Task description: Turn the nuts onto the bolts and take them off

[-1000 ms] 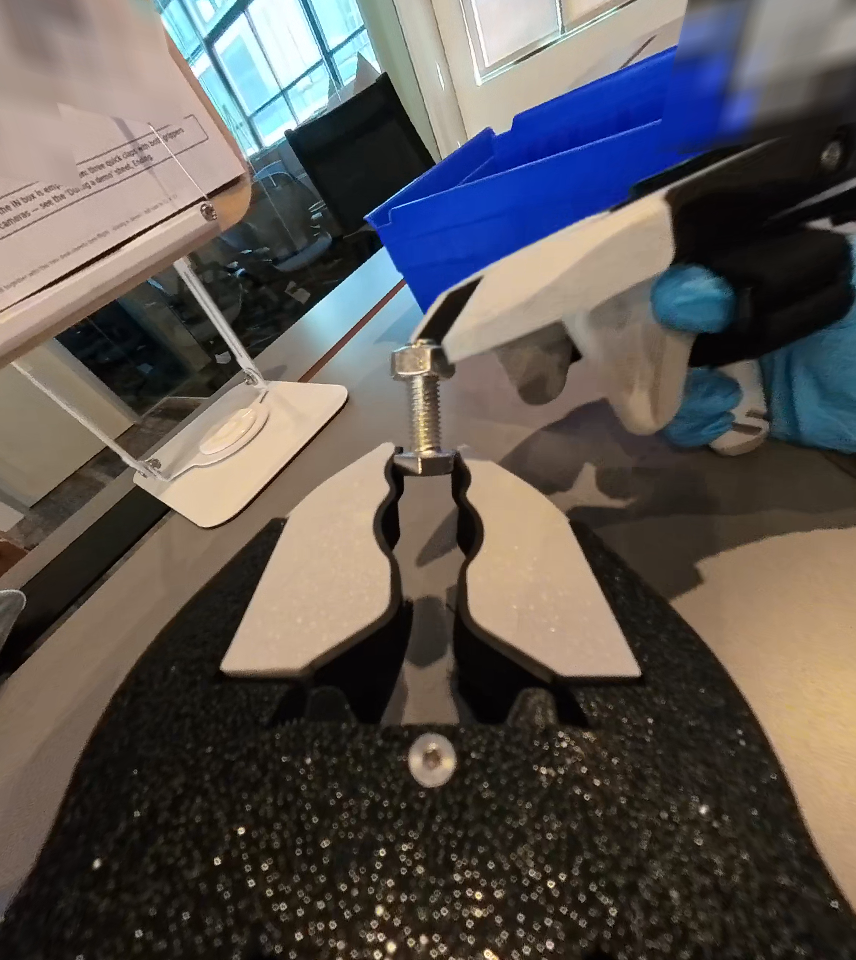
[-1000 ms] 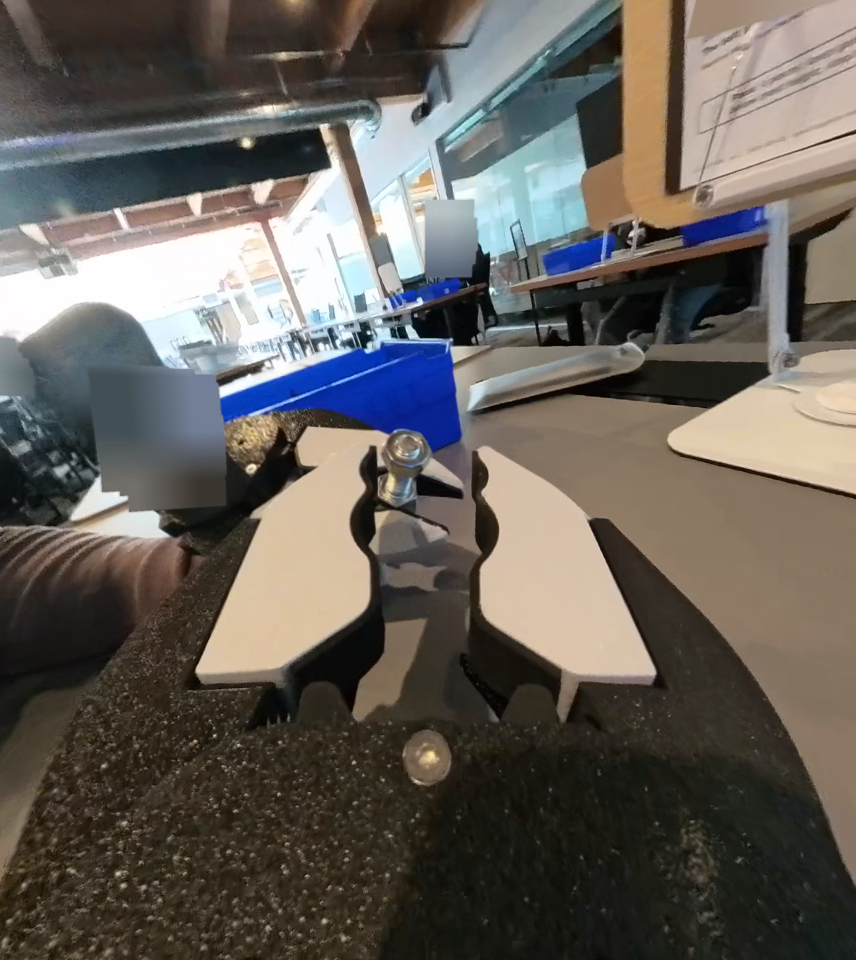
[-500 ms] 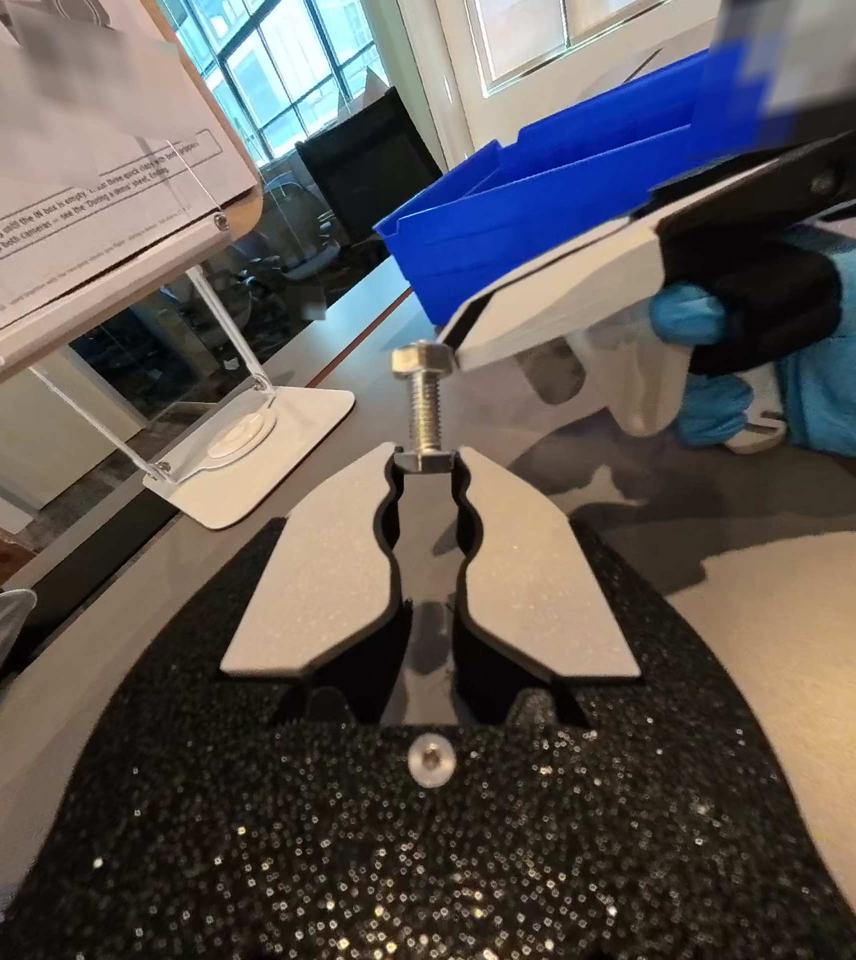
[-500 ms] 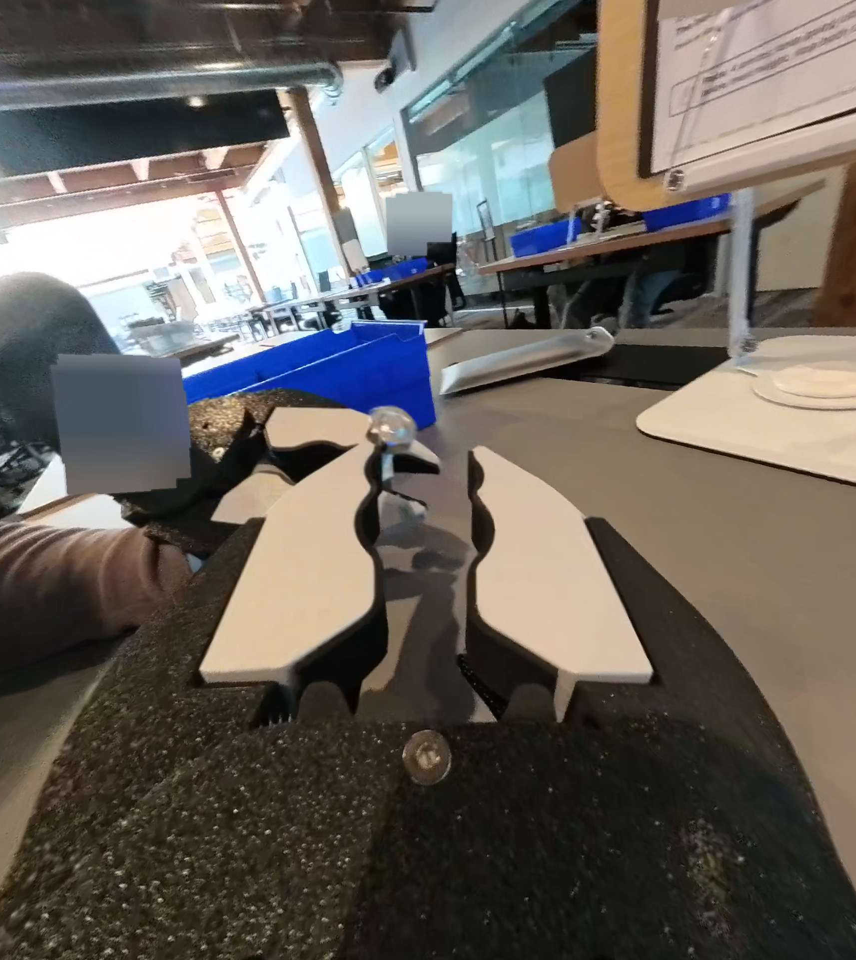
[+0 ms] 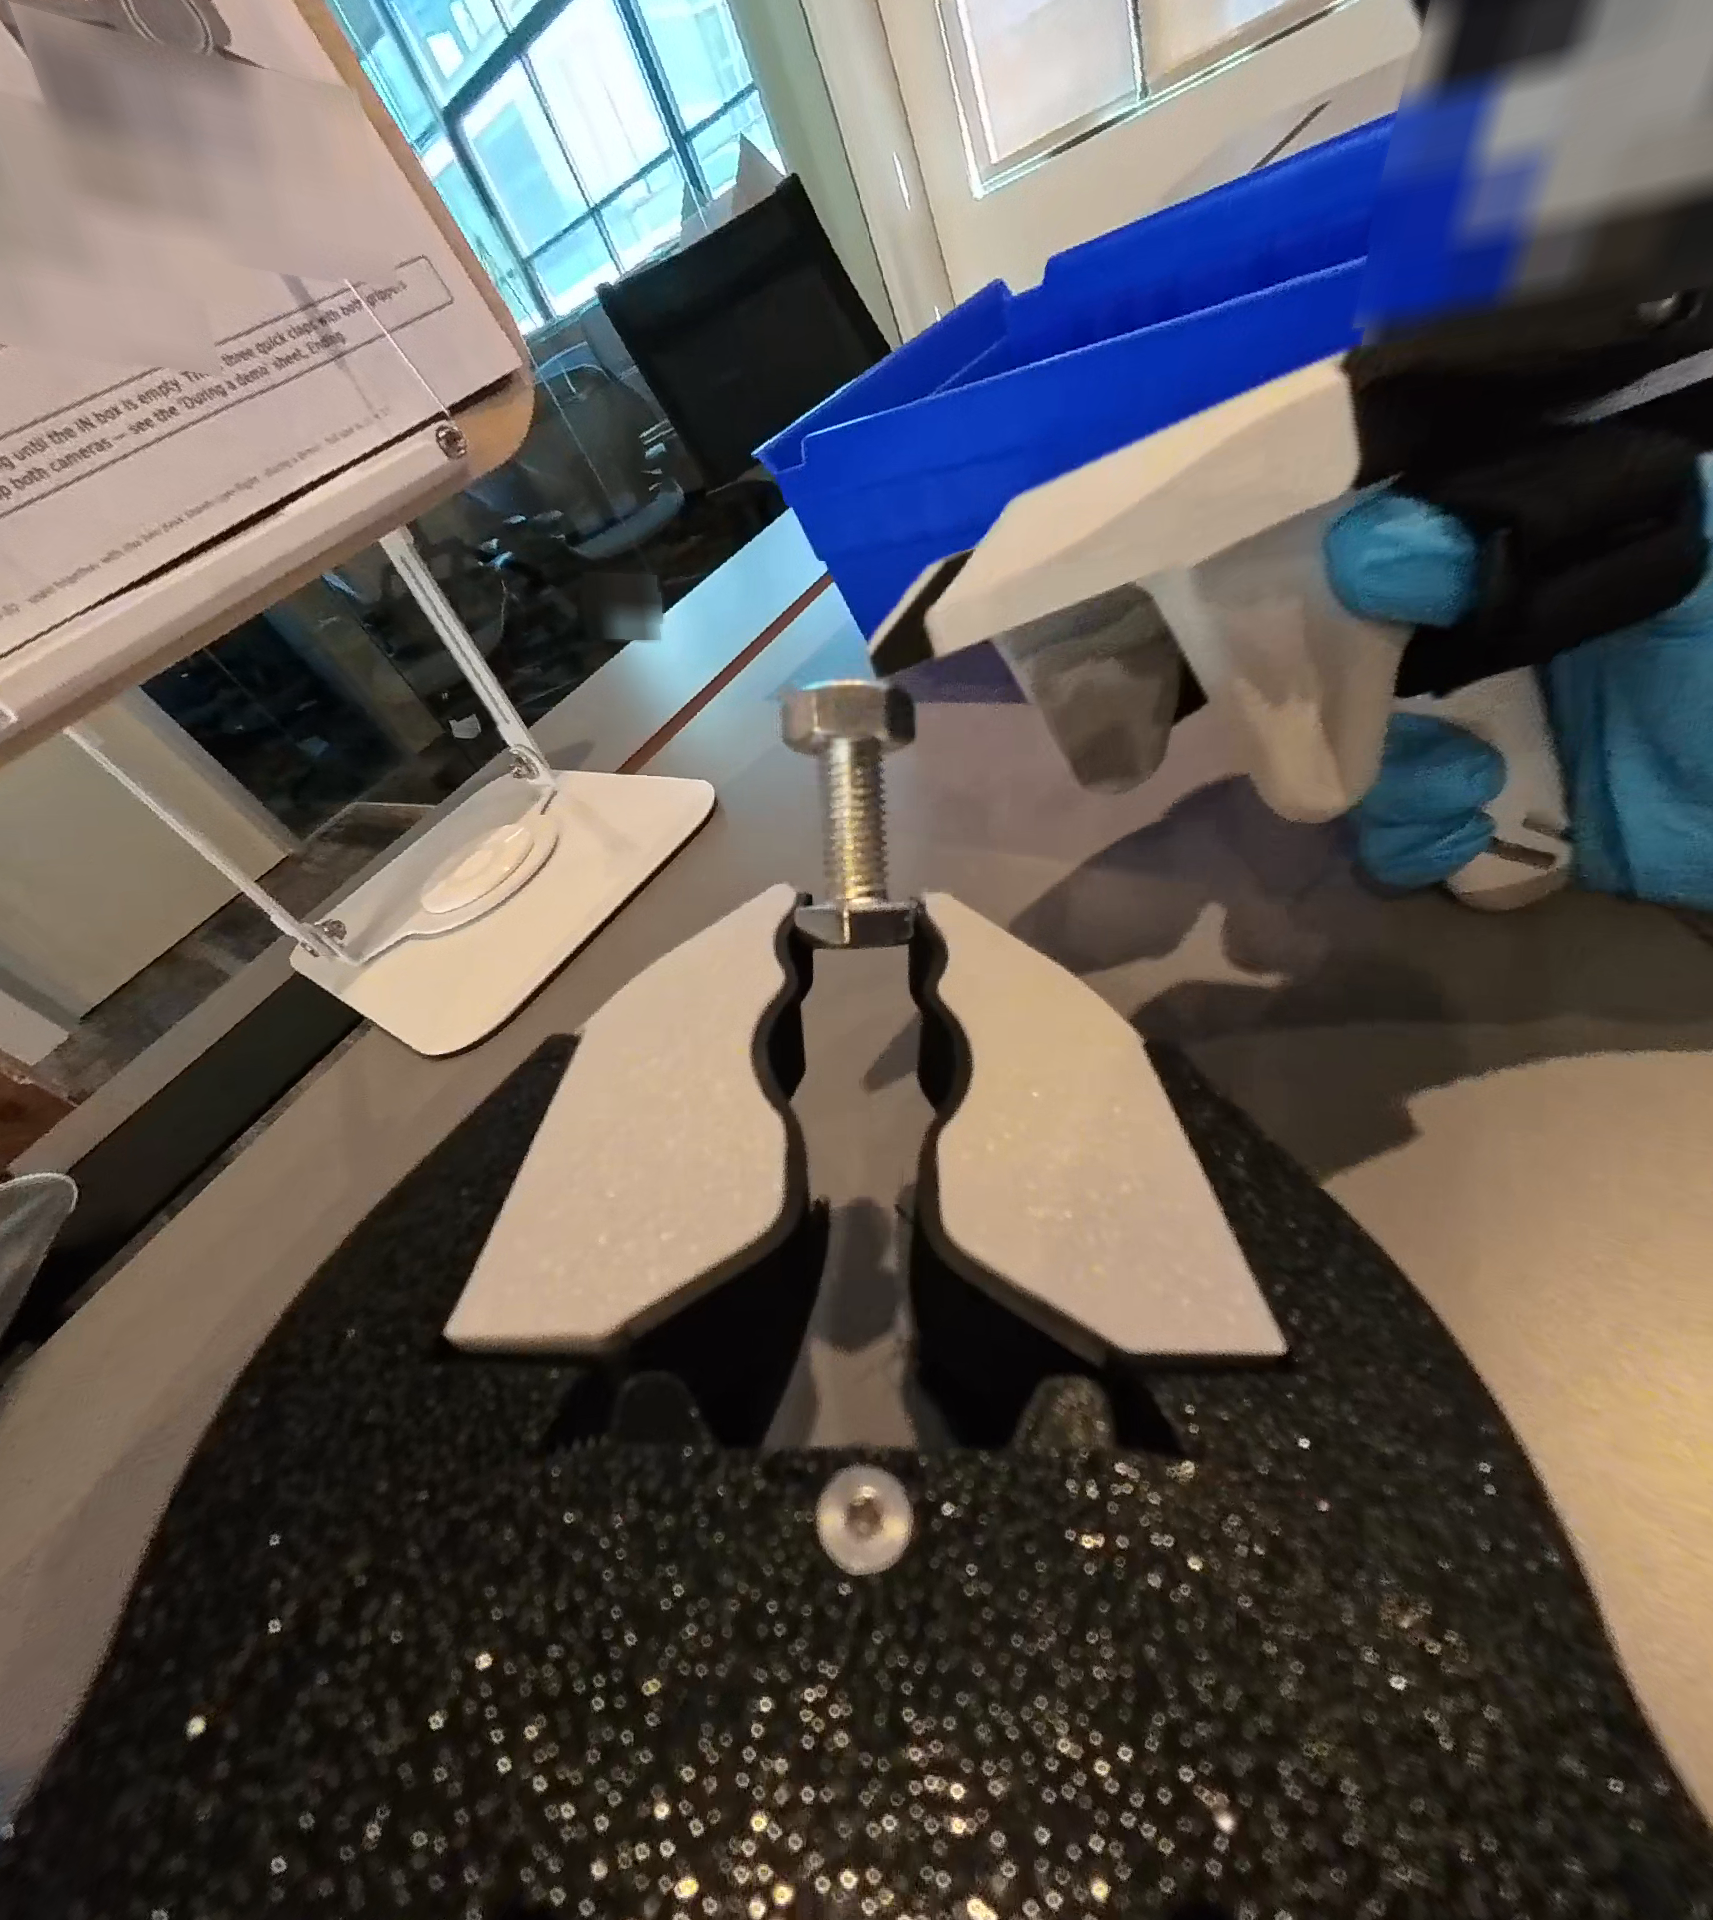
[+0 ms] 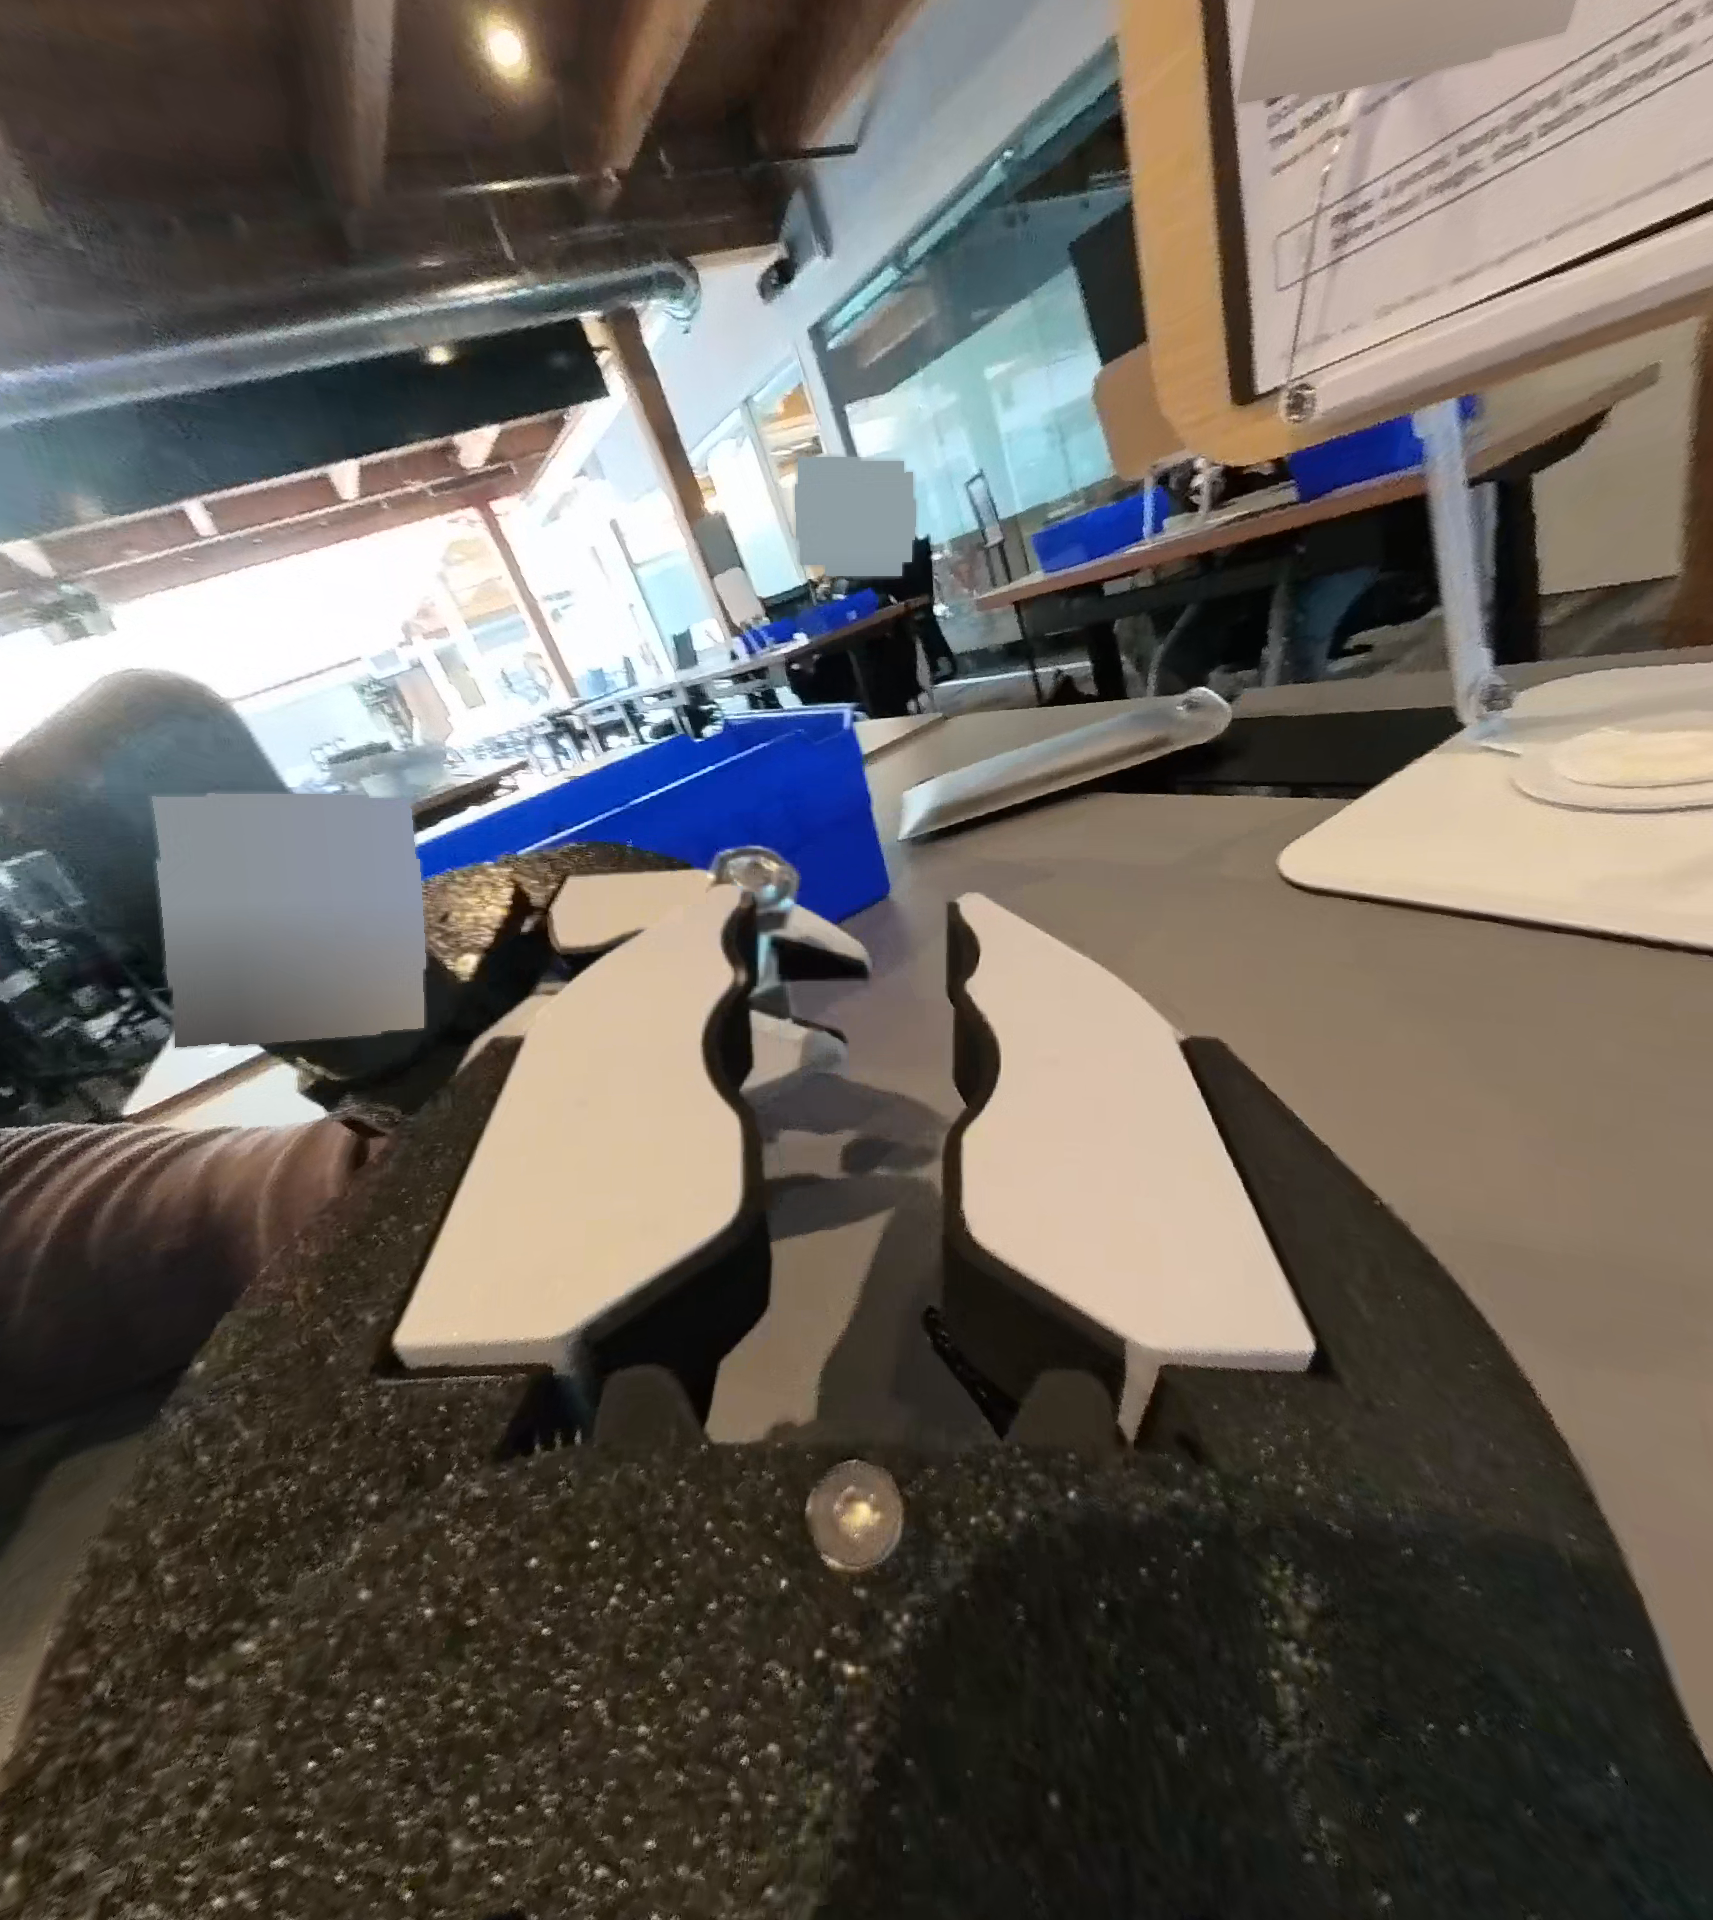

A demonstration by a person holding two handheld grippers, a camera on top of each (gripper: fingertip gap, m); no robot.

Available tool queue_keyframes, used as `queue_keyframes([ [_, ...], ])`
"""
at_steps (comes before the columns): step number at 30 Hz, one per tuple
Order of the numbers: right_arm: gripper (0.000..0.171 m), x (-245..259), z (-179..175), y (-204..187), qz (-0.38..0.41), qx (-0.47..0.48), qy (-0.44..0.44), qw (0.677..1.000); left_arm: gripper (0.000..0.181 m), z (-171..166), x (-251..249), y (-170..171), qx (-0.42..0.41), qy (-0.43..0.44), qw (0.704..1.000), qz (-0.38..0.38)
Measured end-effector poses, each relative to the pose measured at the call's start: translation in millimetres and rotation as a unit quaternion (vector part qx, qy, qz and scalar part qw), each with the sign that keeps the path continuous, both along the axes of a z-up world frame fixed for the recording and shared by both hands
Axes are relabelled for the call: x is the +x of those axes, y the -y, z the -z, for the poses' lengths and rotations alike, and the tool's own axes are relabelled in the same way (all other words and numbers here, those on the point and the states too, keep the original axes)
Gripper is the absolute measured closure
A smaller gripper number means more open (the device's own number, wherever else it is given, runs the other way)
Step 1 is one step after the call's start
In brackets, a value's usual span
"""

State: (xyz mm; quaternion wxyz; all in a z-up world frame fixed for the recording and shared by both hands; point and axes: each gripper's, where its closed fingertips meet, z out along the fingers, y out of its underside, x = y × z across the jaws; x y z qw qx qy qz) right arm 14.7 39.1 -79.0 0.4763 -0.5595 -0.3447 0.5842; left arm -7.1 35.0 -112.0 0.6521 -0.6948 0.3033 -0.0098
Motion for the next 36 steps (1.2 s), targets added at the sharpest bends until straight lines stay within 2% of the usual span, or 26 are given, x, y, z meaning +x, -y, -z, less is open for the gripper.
queue_keyframes([
  [4, 0.135, -10, 0, 10, -0.025, 0.021, 0.011, 0.999, 0.164, 0, 4, 0, 0.003, -0.009, 1.0, 0.005],
  [10, 0.139, 0, 0, -2, 0.014, 0.005, 0.002, 1.0, 0.164, -1, -3, -1, 0.001, 0.005, 1.0, -0.004],
  [15, 0.135, -10, 0, 8, -0.02, 0.014, 0.007, 1.0, 0.164, 0, 1, -1, 0.002, -0.005, 1.0, 0.001],
  [20, 0.141, -1, 2, -4, 0.019, -0.001, 0.008, 1.0, 0.164, -2, -2, -1, 0.005, 0.003, 1.0, -0.003],
  [25, 0.135, -8, -3, 9, -0.026, 0.004, -0.008, 1.0, 0.164, 0, 1, -1, 0.001, -0.002, 1.0, 0.001],
  [31, 0.142, 0, 2, -4, 0.018, -0.009, 0.005, 1.0, 0.164, -3, -4, 0, 0.005, 0.009, 1.0, -0.004],
  [36, 0.135, -8, -3, 8, -0.024, -0.005, -0.009, 1.0, 0.164, -1, 1, 0, 0.004, 0.0, 1.0, 0.002],
])
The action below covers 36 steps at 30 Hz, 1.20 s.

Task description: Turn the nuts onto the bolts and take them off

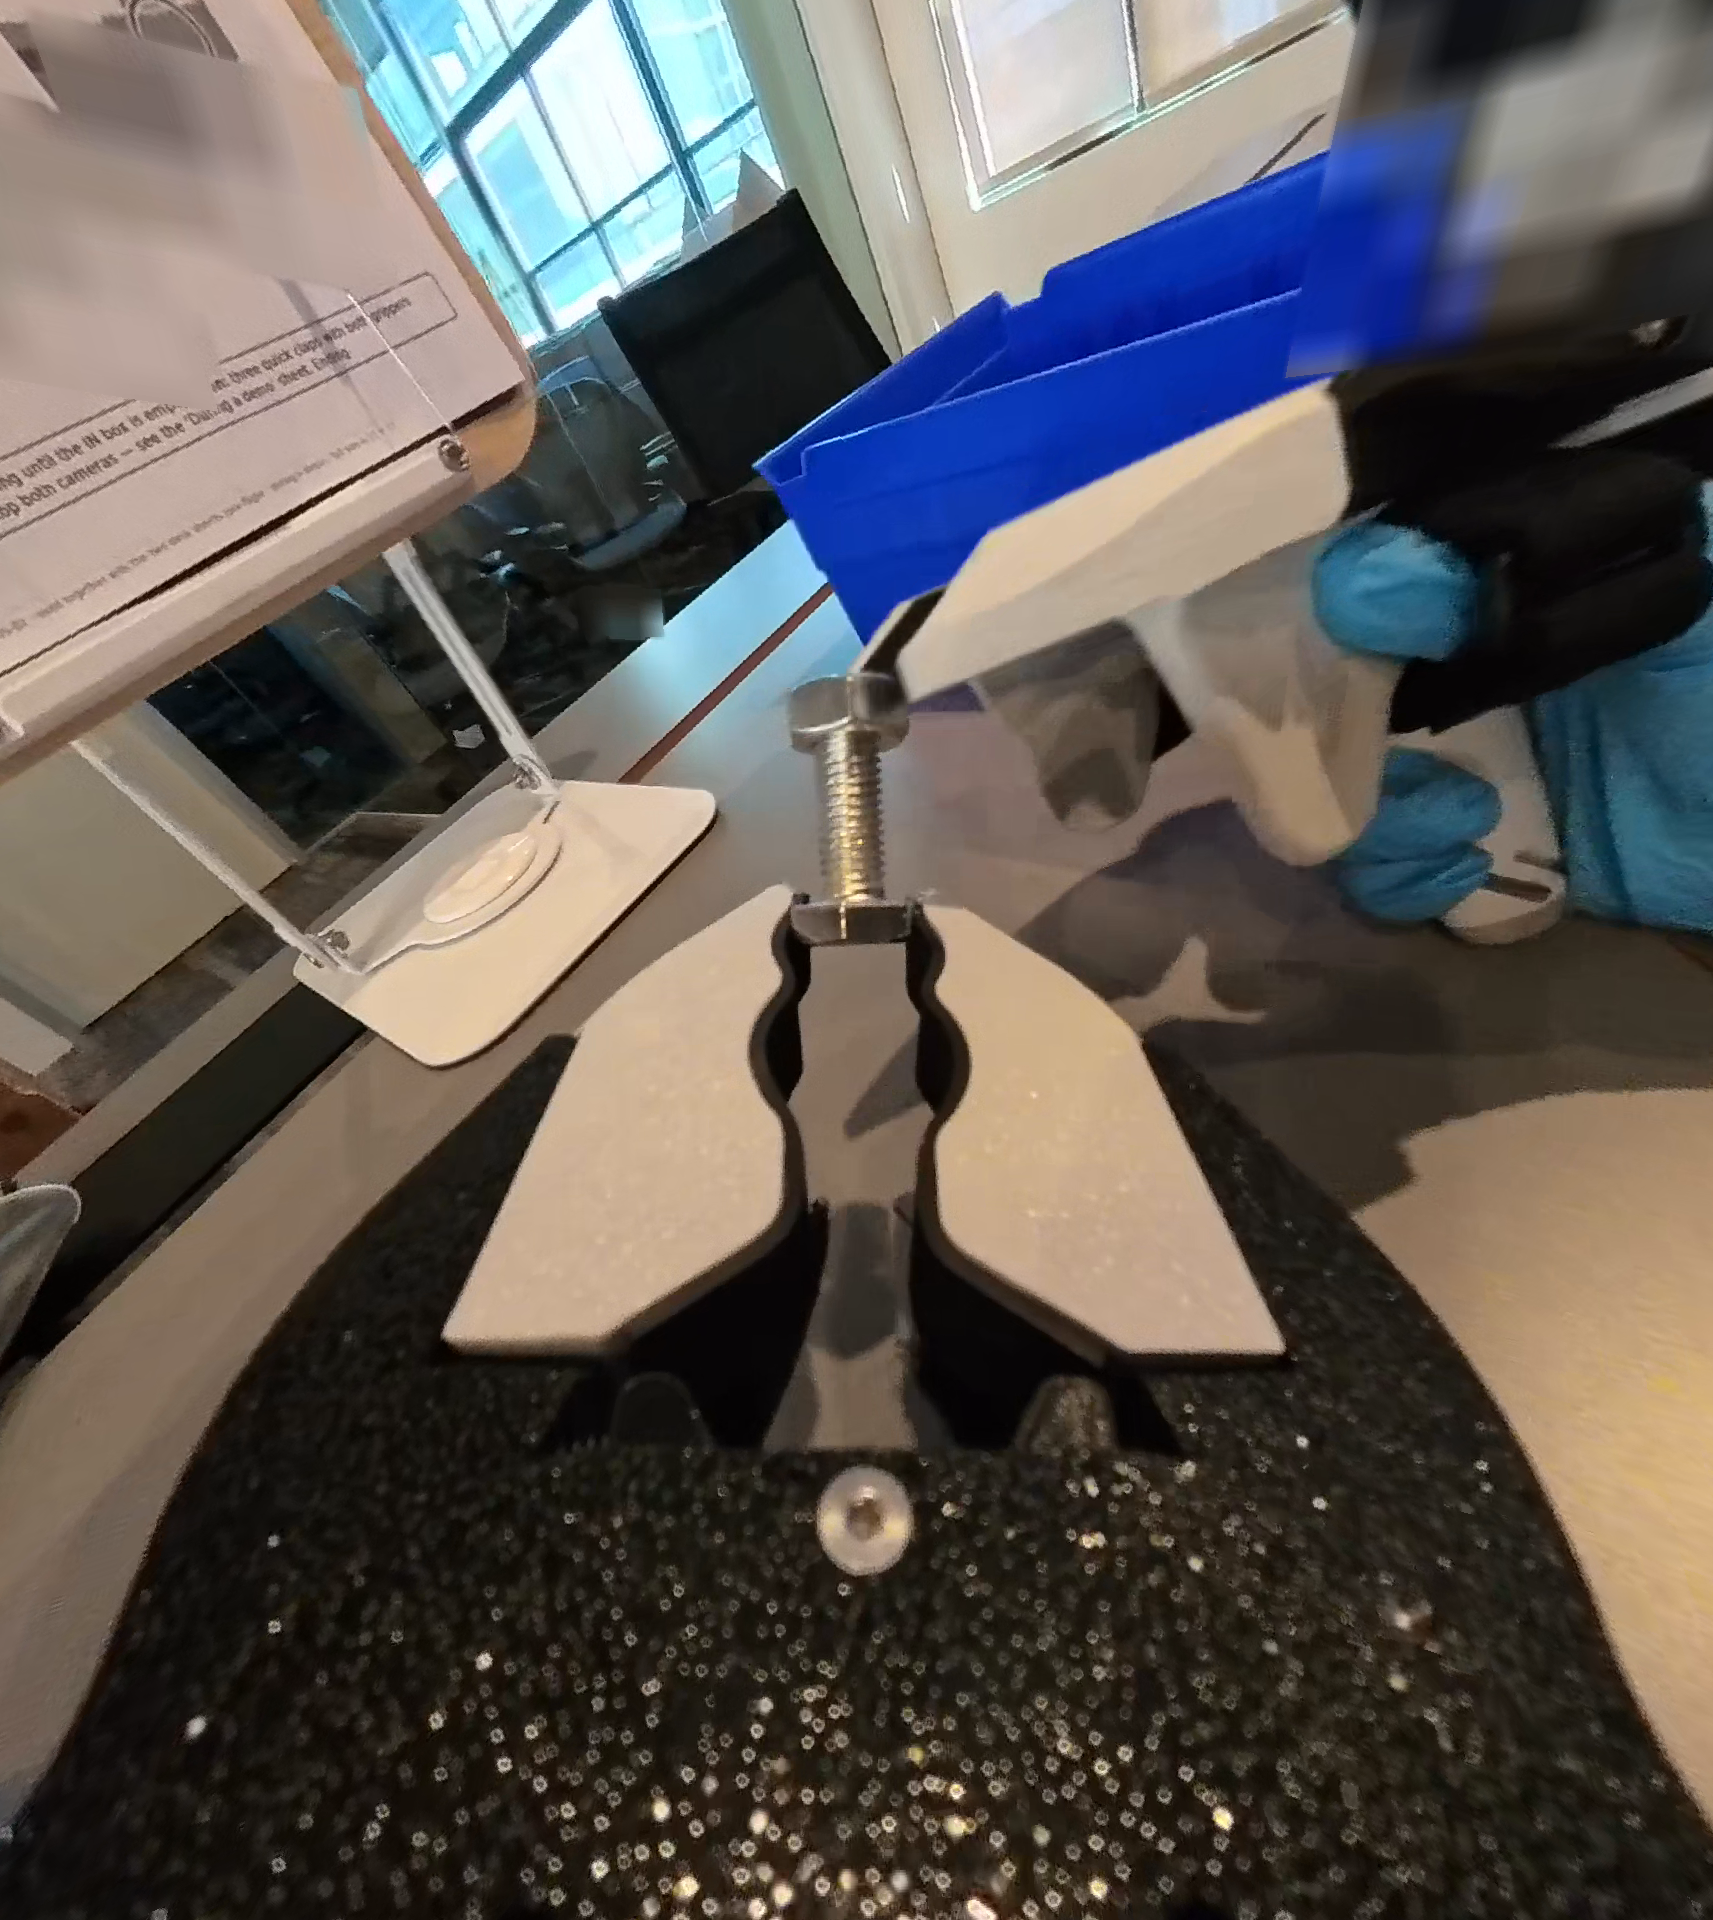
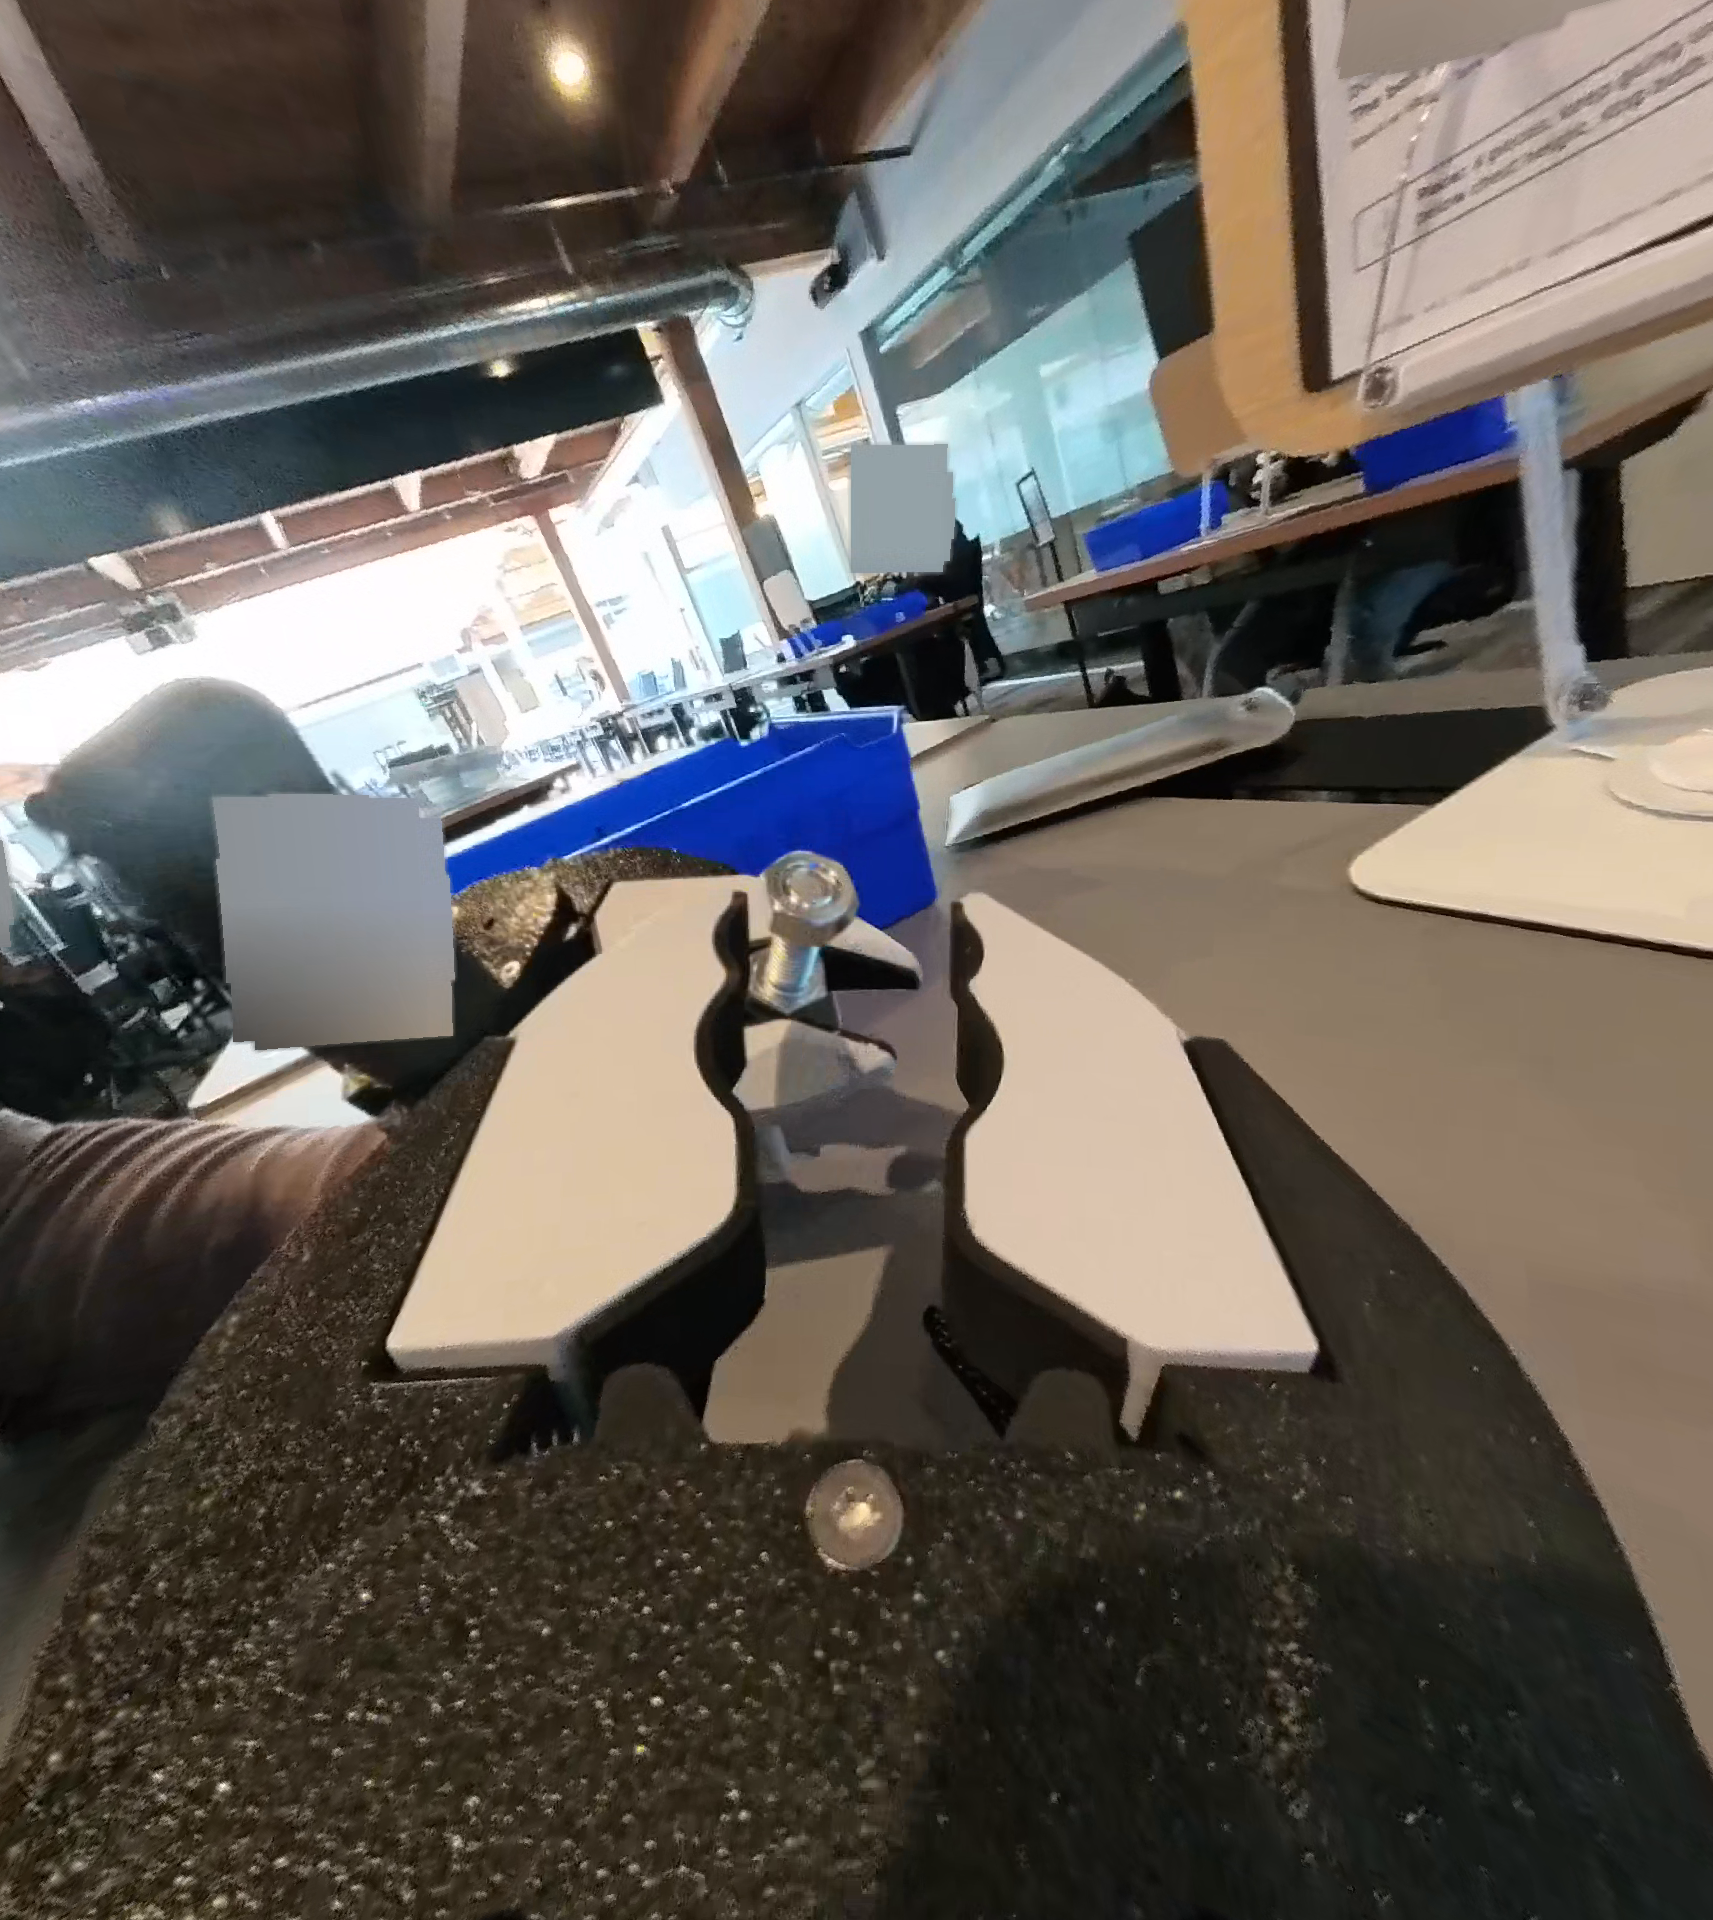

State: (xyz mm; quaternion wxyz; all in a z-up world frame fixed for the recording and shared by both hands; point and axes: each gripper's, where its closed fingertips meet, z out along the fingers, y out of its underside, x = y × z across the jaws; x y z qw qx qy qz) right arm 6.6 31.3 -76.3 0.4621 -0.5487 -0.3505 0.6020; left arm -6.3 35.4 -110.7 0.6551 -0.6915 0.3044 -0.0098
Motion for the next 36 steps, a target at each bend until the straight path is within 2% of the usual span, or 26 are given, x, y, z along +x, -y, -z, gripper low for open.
queue_keyframes([
  [8, 0.141, 5, 3, -10, 0.035, 0.001, 0.009, 0.999, 0.164, -3, -4, 0, 0.007, 0.003, 1.0, -0.008],
  [13, 0.136, -3, -4, 6, -0.014, 0.015, -0.01, 1.0, 0.164, -1, 1, 1, 0.009, -0.011, 1.0, -0.002],
  [18, 0.145, 6, 3, -14, 0.042, -0.011, 0.007, 0.999, 0.164, -4, -5, 1, 0.01, 0.005, 1.0, -0.011],
  [23, 0.137, 1, -6, 0, -0.002, 0.002, -0.017, 1.0, 0.164, -1, 0, 1, 0.006, -0.007, 1.0, -0.005],
  [29, 0.144, 4, 3, -12, 0.038, -0.007, 0.009, 0.999, 0.164, -5, -4, 1, 0.013, 0.005, 1.0, -0.011],
  [33, 0.139, 3, -5, -4, 0.008, -0.005, -0.016, 1.0, 0.164, -2, -3, 1, 0.007, 0.001, 1.0, -0.01],
  [36, 0.139, -3, -1, -2, 0.005, -0.001, 0.001, 1.0, 0.164, -3, -1, 2, 0.014, -0.008, 1.0, -0.01],
])
